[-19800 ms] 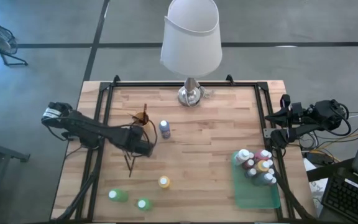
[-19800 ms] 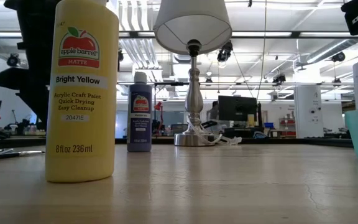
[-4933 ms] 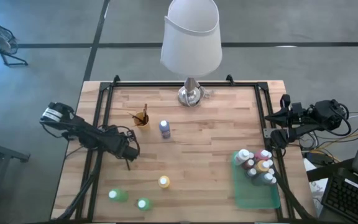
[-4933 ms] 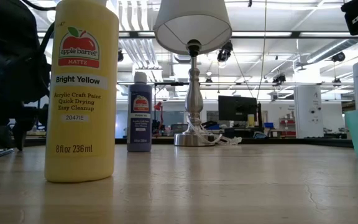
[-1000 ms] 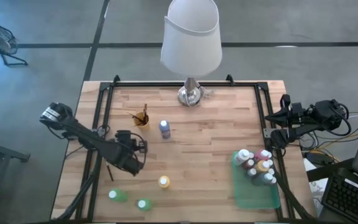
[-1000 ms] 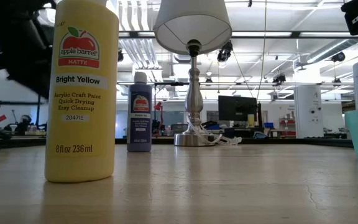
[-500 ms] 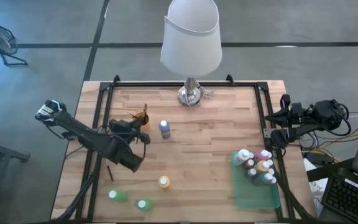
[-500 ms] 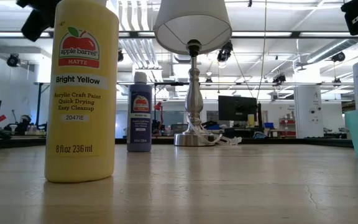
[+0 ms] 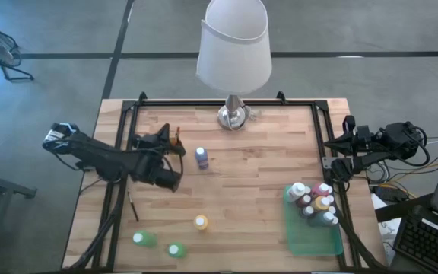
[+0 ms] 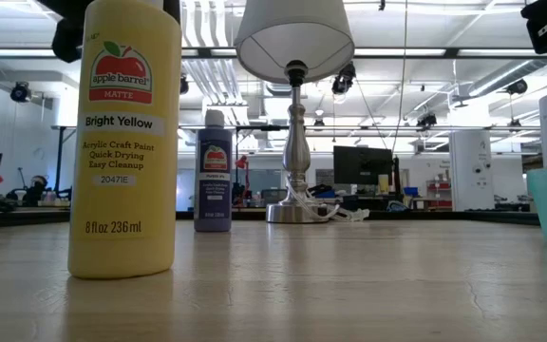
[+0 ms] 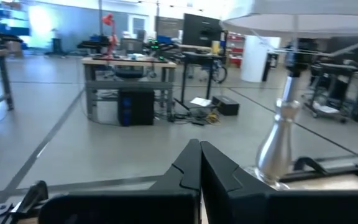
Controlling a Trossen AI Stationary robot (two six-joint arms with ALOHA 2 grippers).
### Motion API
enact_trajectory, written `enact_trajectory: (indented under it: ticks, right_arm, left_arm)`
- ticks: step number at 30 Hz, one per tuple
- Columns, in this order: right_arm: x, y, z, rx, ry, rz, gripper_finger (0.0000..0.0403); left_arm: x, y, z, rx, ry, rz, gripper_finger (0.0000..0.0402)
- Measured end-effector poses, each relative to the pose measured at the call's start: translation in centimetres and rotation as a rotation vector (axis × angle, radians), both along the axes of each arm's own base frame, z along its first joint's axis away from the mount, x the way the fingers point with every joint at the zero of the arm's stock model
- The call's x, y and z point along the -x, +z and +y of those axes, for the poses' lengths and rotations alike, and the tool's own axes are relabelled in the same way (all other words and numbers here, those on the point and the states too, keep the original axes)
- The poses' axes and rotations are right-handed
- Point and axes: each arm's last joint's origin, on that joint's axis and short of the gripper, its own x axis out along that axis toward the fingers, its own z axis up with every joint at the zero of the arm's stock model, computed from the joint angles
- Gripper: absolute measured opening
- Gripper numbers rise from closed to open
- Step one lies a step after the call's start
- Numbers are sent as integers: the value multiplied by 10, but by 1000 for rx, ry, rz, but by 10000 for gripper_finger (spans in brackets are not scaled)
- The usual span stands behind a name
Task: Pick & Place Paint Supplies
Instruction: Put the silver paint brush into the yellow cup
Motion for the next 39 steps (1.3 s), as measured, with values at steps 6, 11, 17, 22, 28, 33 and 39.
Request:
enact_trajectory:
  ticks: [6,11,17,22,28,33,39]
  right_arm:
    - [0,0,0,0,0,0,8]
    - [0,0,0,0,0,1,8]
    - [0,0,0,0,0,0,8]
    - [0,0,0,0,0,0,8]
    - [0,0,0,0,0,0,8]
    - [0,0,0,0,0,0,8]
    - [0,0,0,0,0,0,8]
  left_arm:
    - [-4,0,12,6,60,-33,0]
    - [-5,0,20,4,98,-29,0]
    - [-8,3,26,-1,126,-7,0]
    - [-12,15,31,-6,152,19,0]
    - [-14,21,43,-21,208,105,0]
    - [-13,5,47,-13,225,64,0]
    - [-15,-13,47,0,225,-13,0]
